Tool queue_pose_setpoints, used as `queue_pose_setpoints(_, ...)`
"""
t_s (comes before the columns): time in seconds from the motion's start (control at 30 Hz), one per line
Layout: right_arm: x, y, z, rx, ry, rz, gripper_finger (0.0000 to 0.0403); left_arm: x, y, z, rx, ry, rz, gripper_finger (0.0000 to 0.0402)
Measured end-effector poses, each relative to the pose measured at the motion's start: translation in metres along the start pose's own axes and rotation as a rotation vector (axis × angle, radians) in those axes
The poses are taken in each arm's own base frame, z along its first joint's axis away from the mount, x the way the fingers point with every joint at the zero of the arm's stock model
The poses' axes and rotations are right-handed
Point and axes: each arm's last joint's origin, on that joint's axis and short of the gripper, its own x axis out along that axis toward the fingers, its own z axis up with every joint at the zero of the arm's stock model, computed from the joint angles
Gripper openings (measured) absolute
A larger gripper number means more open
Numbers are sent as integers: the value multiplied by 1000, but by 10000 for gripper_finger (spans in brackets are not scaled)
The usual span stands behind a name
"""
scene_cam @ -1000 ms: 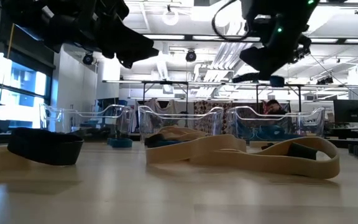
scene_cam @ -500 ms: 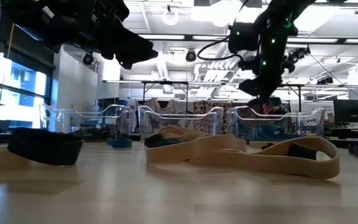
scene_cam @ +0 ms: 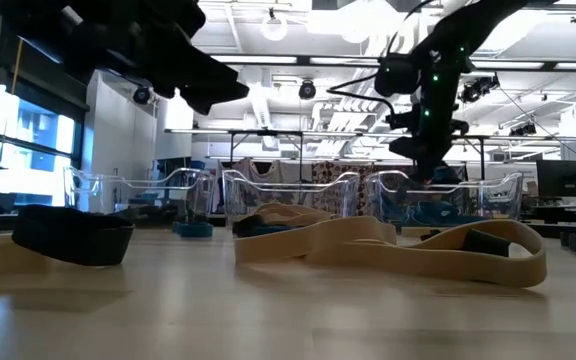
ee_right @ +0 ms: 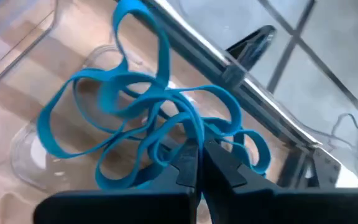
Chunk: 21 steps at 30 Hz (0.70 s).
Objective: Sort rubber bands into baskets
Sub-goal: Put the blue rubber band into the right transparent bin, then put the brown rubber band into the middle transparent bin
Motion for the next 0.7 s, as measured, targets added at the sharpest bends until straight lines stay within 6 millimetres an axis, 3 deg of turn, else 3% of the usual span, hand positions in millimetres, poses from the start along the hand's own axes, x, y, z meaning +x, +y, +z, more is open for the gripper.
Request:
queue_pose_setpoints(0.4,24,-20,4,-64,66,101,5,26,-45,-23,186,96,-108,175)
queue_pose_setpoints(0.5,27,-19,2,-82,90,111,36,34,-50,-24,216,111,-111,175)
queue_pose_setpoints(0.7,25,-16,-1,-102,115,115,140,55,-61,-19,258,152,-124,175)
